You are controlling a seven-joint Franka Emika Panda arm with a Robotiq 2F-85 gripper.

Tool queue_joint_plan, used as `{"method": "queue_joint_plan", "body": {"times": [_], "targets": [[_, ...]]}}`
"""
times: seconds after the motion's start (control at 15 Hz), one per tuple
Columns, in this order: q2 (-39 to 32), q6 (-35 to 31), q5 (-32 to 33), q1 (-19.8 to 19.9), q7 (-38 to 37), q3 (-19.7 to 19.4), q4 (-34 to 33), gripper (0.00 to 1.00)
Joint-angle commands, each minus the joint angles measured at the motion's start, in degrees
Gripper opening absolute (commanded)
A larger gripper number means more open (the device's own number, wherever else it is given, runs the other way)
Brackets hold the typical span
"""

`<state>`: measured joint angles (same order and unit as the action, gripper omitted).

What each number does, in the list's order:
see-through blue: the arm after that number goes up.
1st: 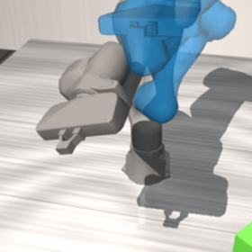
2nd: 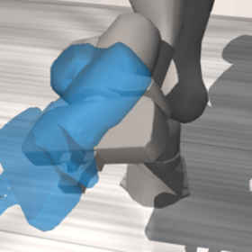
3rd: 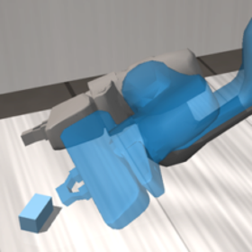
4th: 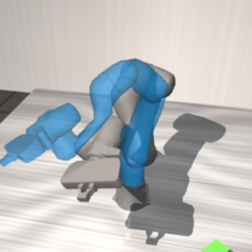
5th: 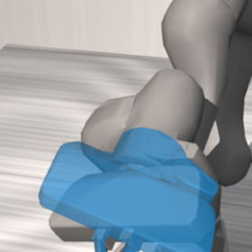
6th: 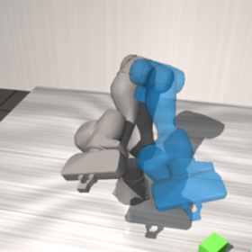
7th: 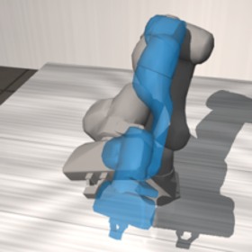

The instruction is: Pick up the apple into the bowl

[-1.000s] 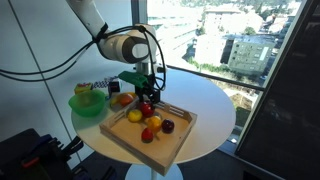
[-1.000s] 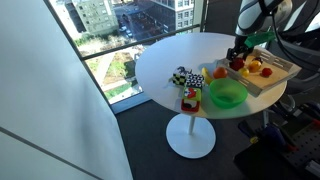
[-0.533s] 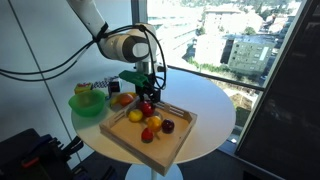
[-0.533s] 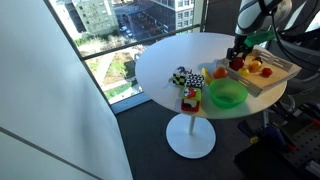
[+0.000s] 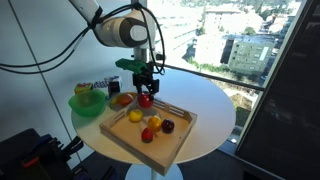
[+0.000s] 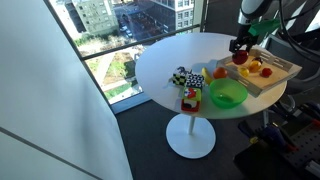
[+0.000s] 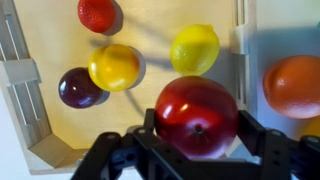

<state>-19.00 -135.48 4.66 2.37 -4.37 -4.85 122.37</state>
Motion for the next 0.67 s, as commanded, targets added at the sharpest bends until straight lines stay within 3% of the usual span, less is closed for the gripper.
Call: {"method": "queue_joint_plan", "body": {"times": [0.0, 0.6], "targets": [[5.2, 3.7, 1.9, -1.0, -1.4, -0.2, 1.6, 0.56], [14.5, 9.8, -0.4, -1.9, 1.1, 2.6, 4.8, 0.56]]}}
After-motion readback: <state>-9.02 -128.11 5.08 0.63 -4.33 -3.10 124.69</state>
